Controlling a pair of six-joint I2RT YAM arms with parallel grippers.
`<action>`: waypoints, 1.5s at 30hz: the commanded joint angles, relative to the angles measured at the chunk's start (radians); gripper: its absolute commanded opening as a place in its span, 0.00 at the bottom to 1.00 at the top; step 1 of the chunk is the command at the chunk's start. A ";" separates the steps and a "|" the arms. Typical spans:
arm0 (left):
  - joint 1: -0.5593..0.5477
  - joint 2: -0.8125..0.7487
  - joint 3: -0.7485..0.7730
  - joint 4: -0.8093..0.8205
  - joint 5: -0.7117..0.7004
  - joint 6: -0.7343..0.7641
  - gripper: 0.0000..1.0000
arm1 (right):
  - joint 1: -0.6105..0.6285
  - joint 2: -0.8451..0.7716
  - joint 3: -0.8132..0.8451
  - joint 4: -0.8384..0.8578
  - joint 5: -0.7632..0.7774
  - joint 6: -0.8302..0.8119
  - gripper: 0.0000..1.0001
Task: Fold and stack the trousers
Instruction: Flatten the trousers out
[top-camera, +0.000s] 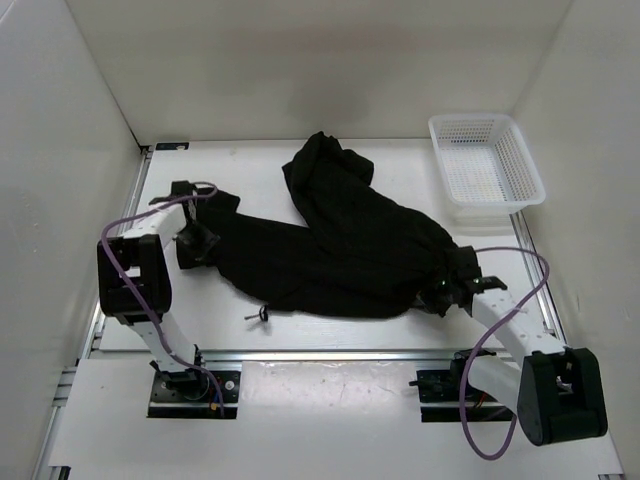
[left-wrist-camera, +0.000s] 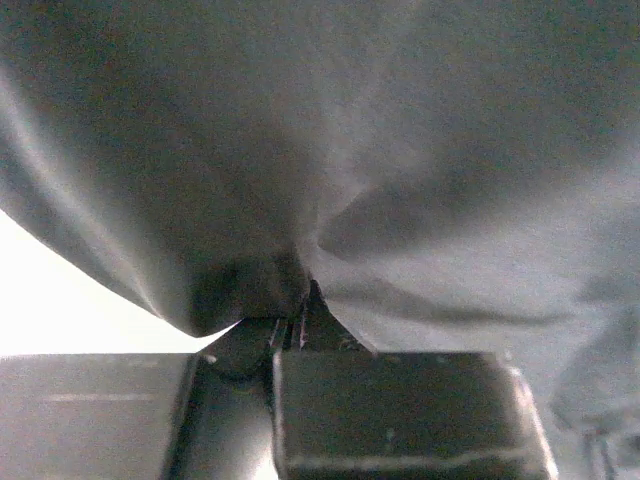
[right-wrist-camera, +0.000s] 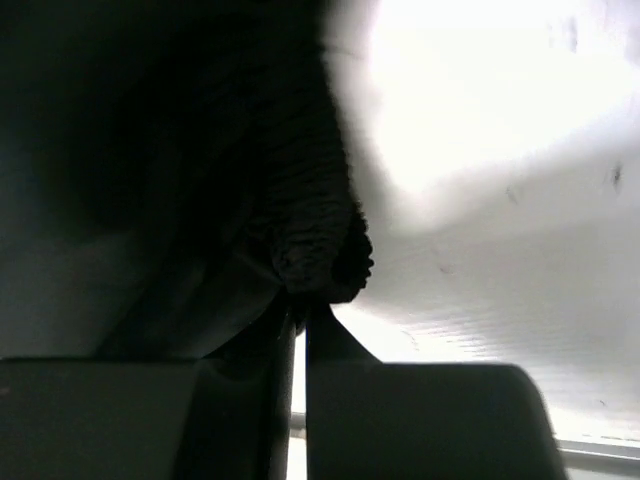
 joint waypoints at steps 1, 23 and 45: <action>0.011 -0.052 0.191 -0.079 -0.075 0.036 0.11 | -0.008 0.031 0.204 -0.012 0.131 -0.081 0.00; -0.022 -0.292 0.397 -0.321 -0.216 0.225 0.69 | -0.062 -0.338 0.379 -0.529 0.535 -0.042 0.00; 0.076 -0.019 0.190 -0.036 0.073 0.184 0.93 | -0.062 -0.173 0.407 -0.379 0.431 -0.102 0.00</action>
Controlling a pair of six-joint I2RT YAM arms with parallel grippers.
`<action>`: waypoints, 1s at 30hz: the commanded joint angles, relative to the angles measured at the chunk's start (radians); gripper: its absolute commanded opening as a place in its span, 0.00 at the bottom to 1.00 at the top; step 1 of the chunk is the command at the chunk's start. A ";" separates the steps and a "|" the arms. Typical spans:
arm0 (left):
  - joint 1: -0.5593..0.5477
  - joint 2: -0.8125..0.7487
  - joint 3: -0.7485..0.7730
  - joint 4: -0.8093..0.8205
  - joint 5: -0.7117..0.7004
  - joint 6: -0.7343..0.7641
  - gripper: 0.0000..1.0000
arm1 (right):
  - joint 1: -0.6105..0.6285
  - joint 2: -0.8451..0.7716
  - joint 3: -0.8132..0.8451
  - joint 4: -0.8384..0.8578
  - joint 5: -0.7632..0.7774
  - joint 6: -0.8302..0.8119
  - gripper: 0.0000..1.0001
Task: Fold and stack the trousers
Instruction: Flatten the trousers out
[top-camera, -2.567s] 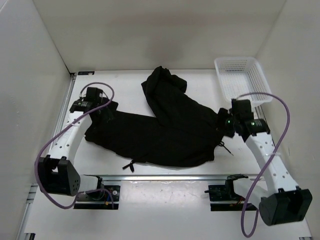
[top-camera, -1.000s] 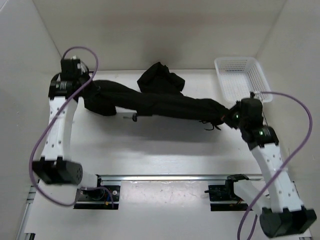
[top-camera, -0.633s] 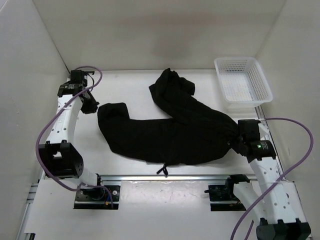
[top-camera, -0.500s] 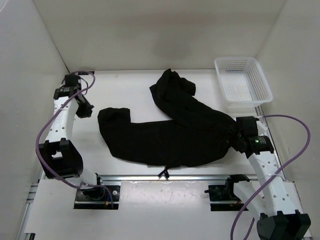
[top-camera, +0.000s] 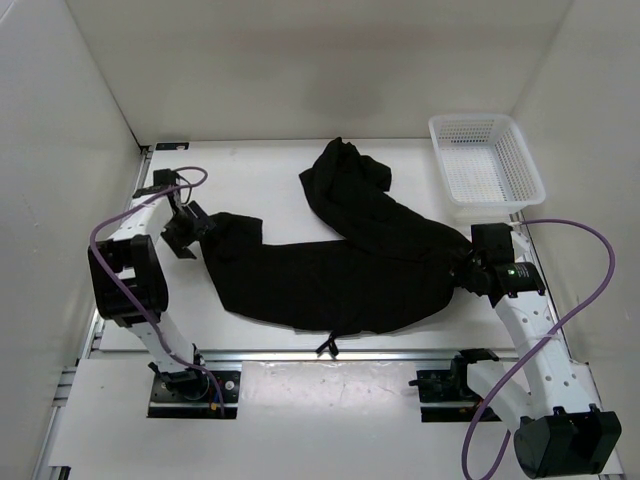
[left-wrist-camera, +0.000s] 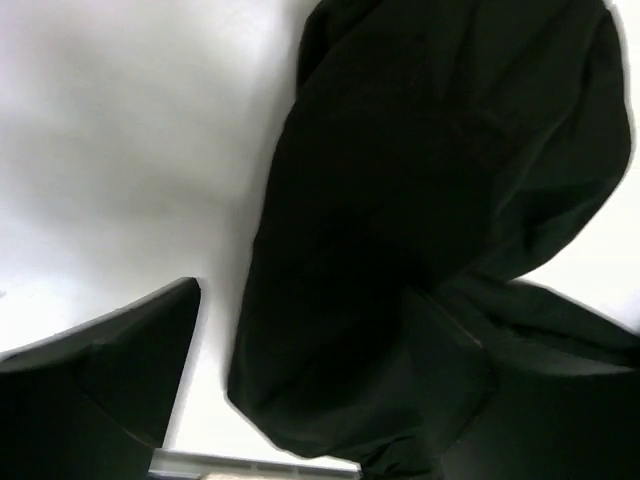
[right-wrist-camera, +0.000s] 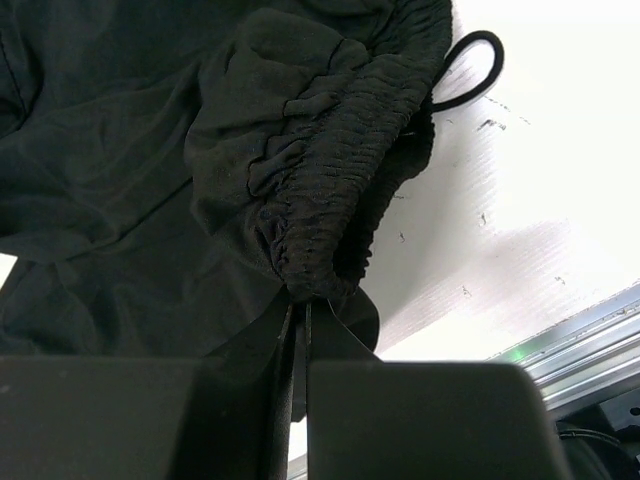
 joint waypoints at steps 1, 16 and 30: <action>-0.006 0.007 0.049 0.048 0.030 0.004 0.80 | -0.002 -0.012 0.013 0.038 -0.011 -0.011 0.00; 0.003 -0.352 0.285 -0.162 -0.215 -0.016 0.10 | -0.002 -0.021 0.022 0.038 -0.001 -0.030 0.00; 0.003 -0.019 0.497 -0.264 -0.333 0.014 0.91 | -0.002 0.000 0.002 0.049 -0.001 -0.030 0.00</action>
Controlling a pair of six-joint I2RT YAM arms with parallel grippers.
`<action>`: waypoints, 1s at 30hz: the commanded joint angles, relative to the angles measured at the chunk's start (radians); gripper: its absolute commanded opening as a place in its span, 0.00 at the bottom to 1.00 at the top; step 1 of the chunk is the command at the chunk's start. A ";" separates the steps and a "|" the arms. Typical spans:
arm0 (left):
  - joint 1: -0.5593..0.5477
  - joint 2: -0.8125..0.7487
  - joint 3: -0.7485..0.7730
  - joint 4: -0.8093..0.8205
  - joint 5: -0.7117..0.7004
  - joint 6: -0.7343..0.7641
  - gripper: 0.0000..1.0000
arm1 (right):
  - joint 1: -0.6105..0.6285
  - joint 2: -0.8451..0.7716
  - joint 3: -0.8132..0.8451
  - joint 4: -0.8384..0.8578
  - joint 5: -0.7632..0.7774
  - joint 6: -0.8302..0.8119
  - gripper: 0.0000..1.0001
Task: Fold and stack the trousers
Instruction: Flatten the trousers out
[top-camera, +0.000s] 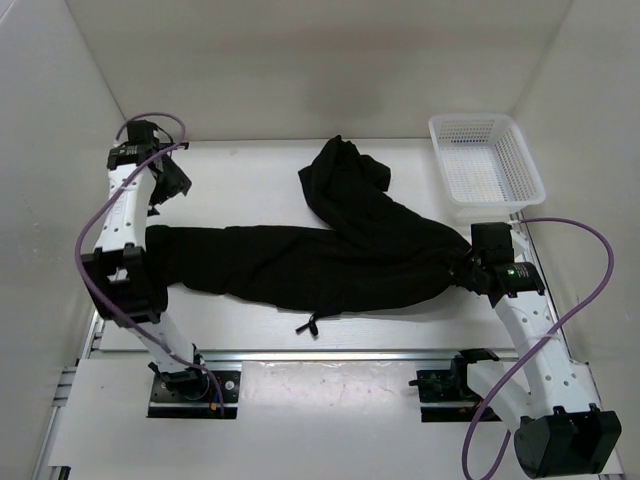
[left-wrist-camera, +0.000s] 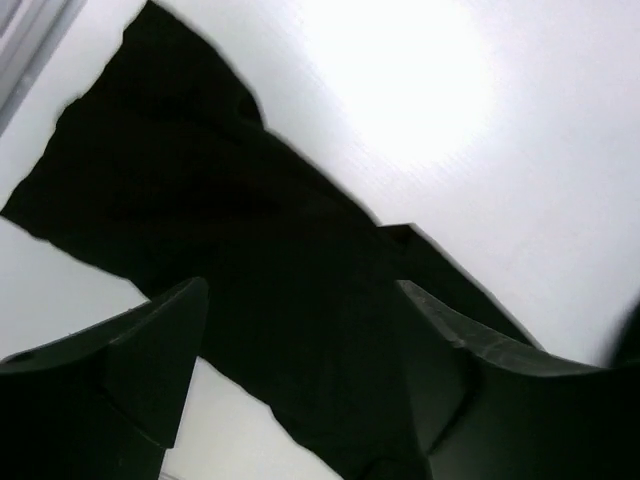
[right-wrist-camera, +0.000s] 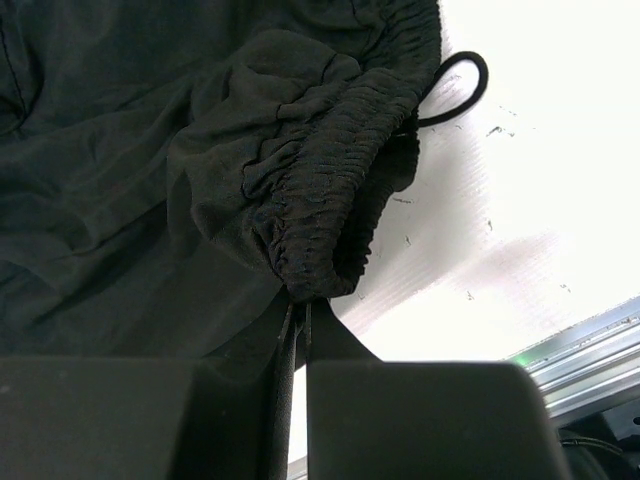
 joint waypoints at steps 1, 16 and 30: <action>0.006 0.000 0.006 -0.075 -0.061 -0.001 0.83 | -0.002 0.001 0.004 0.032 0.009 -0.015 0.00; 0.147 0.014 -0.479 0.124 0.221 -0.076 0.58 | -0.002 -0.011 -0.006 0.023 0.008 -0.024 0.00; 0.211 0.035 -0.562 0.173 0.160 -0.143 0.52 | -0.002 -0.013 -0.006 0.014 0.008 -0.024 0.00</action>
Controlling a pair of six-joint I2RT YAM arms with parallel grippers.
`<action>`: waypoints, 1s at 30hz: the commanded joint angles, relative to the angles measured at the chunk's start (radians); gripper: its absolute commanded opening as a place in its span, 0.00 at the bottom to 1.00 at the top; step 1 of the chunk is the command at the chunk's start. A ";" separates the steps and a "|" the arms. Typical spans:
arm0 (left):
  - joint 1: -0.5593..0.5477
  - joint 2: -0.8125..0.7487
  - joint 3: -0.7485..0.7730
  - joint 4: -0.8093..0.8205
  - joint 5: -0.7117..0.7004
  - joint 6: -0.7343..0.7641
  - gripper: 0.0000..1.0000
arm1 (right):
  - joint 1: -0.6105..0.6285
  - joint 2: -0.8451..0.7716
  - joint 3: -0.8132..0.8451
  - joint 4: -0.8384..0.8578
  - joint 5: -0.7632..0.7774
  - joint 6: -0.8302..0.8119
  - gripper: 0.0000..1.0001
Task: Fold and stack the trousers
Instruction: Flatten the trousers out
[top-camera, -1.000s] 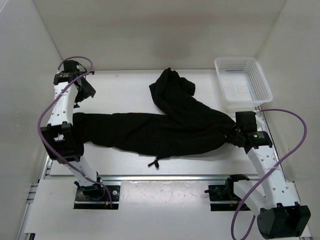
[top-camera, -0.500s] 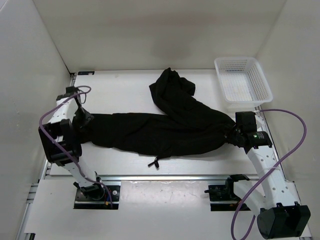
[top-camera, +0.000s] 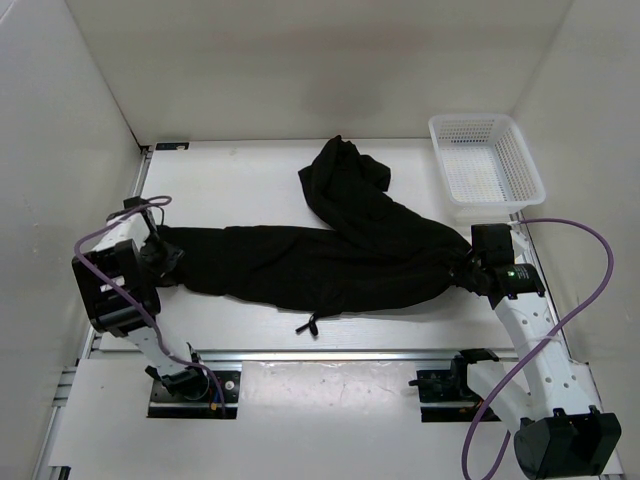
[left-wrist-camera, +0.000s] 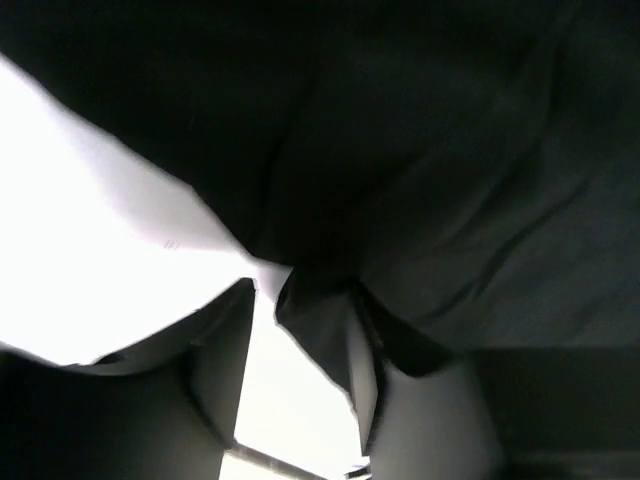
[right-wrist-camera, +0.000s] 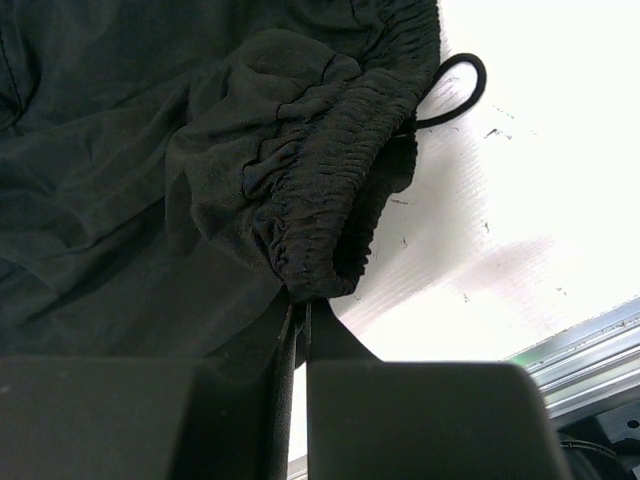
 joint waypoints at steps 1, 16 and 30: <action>0.005 0.055 0.042 0.035 -0.015 -0.038 0.50 | -0.002 -0.004 0.003 0.007 0.008 -0.011 0.00; 0.023 0.018 0.342 -0.092 -0.148 -0.015 0.10 | -0.011 -0.013 0.066 -0.014 0.039 -0.011 0.00; 0.041 -0.164 0.238 -0.176 -0.237 0.004 0.20 | 0.010 -0.194 0.088 -0.287 0.103 0.166 0.48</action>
